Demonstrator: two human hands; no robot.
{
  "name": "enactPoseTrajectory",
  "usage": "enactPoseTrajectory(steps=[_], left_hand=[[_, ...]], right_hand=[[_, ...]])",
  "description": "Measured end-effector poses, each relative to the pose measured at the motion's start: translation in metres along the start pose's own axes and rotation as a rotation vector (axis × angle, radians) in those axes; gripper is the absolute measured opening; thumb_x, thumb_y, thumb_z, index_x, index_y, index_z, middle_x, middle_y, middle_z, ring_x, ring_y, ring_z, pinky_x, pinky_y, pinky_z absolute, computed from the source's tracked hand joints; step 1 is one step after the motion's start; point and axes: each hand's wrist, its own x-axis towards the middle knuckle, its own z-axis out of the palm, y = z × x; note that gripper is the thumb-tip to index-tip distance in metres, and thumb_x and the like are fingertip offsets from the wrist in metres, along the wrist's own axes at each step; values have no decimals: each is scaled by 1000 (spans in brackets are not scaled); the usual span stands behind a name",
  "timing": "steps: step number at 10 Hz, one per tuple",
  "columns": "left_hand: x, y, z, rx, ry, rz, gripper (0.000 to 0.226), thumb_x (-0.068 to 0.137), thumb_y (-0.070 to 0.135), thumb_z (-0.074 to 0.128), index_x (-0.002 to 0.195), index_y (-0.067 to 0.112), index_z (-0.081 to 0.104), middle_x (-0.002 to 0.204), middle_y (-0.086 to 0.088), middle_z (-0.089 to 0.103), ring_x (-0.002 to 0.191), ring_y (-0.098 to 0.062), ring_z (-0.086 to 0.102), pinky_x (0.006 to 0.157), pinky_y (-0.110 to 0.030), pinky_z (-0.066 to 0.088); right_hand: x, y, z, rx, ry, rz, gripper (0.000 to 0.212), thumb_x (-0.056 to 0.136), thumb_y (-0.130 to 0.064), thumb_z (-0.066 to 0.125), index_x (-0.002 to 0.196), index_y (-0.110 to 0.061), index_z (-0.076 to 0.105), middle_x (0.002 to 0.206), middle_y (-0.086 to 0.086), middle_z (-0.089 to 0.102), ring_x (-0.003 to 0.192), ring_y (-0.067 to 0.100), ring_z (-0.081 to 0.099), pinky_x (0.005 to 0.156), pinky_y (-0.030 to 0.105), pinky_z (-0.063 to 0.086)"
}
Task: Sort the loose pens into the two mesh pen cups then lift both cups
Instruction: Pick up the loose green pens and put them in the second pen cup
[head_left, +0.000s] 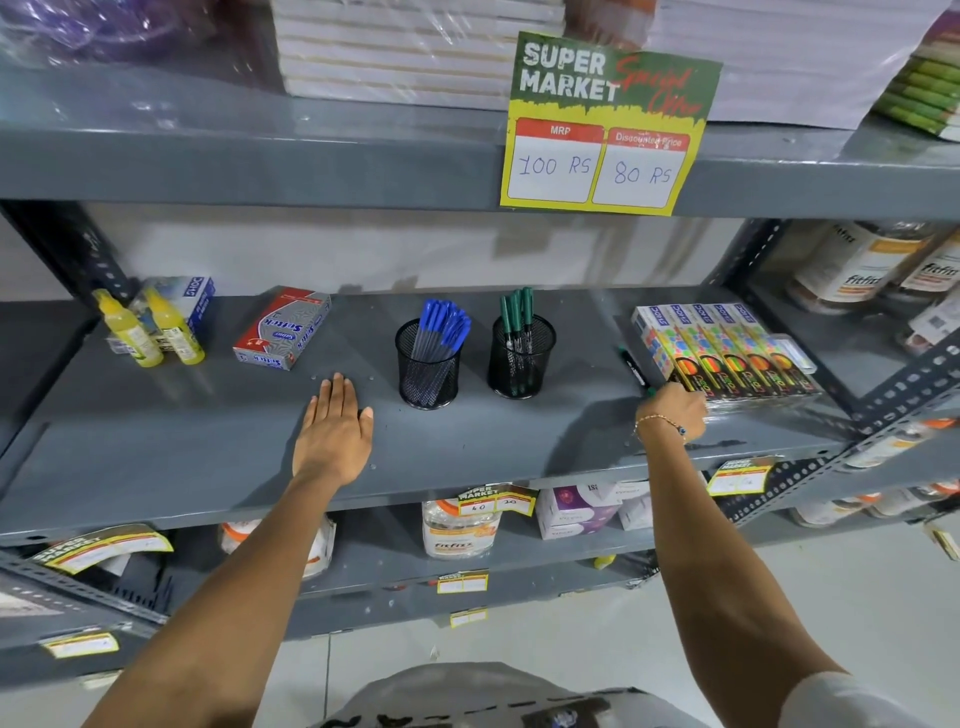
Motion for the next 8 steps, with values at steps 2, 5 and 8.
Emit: enactPoseTrajectory(steps=[2, 5, 8], left_hand=[[0, 0, 0, 1, -8, -3, 60, 100, 35, 13, 149, 2, 1, 161, -14, 0, 149, -25, -1, 122, -37, 1], [-1, 1, -1, -4, -7, -5, 60, 100, 34, 14, 149, 1, 2, 161, -15, 1, 149, -25, 1, 122, -38, 2], [1, 1, 0, -15, -6, -7, 60, 101, 33, 16, 149, 0, 5, 161, -14, 2, 149, -25, 0, 122, -38, 2]], right_hand=[[-7, -24, -12, 40, 59, -139, 40, 86, -30, 63, 112, 1, 58, 121, 22, 52, 109, 38, 54, 90, 46, 49], [-27, -94, -63, 926, 367, -546, 29, 96, -30, 48, 96, -1, 51, 66, 5, 55, 59, 21, 50, 50, 24, 32], [-45, -118, -19, 482, 101, -790, 33, 98, -35, 41, 107, -4, 47, 88, 19, 67, 83, 40, 62, 56, 31, 33]])
